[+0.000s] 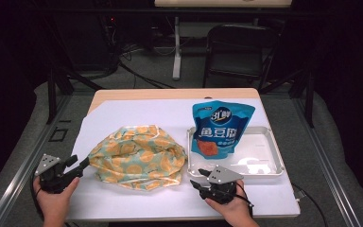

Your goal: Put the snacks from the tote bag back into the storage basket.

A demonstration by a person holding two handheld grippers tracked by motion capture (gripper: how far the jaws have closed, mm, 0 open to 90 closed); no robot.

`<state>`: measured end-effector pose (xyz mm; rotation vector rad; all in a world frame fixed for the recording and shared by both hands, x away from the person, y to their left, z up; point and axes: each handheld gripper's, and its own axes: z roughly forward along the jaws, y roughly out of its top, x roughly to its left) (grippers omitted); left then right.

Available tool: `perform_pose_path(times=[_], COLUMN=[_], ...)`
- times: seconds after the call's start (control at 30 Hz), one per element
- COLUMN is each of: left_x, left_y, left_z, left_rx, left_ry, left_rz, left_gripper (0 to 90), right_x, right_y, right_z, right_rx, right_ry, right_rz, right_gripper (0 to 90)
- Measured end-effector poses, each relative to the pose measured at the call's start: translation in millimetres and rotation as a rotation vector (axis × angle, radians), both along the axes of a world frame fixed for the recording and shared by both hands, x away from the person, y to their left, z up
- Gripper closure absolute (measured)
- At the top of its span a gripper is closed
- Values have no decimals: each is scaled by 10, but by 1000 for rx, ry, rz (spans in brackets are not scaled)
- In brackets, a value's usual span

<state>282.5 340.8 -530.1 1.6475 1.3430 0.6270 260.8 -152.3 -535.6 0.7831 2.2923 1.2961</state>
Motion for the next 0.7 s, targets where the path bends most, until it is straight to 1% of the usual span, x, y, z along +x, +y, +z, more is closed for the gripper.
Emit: perform_pose_path(times=[0.1,0.23,0.33,0.43,0.7], left_x=[8,13,14,12,-7], left_y=[14,27,24,16,12], left_z=[-19,-33,-35,-35,-20], left_rx=[-11,-23,-23,-21,-20], left_ry=[7,9,11,10,5], left_rz=[5,12,13,13,15], left_gripper=[471,471,470,471,470], right_x=[-9,-9,-1,0,-3], right_y=[21,29,21,20,21], right_z=[-5,-12,-12,-13,-13], right_rx=[-6,-6,-6,0,-3], right_ry=[-2,-8,-2,-1,0], right_rz=[15,15,17,16,21], right_gripper=[504,502,500,499,498])
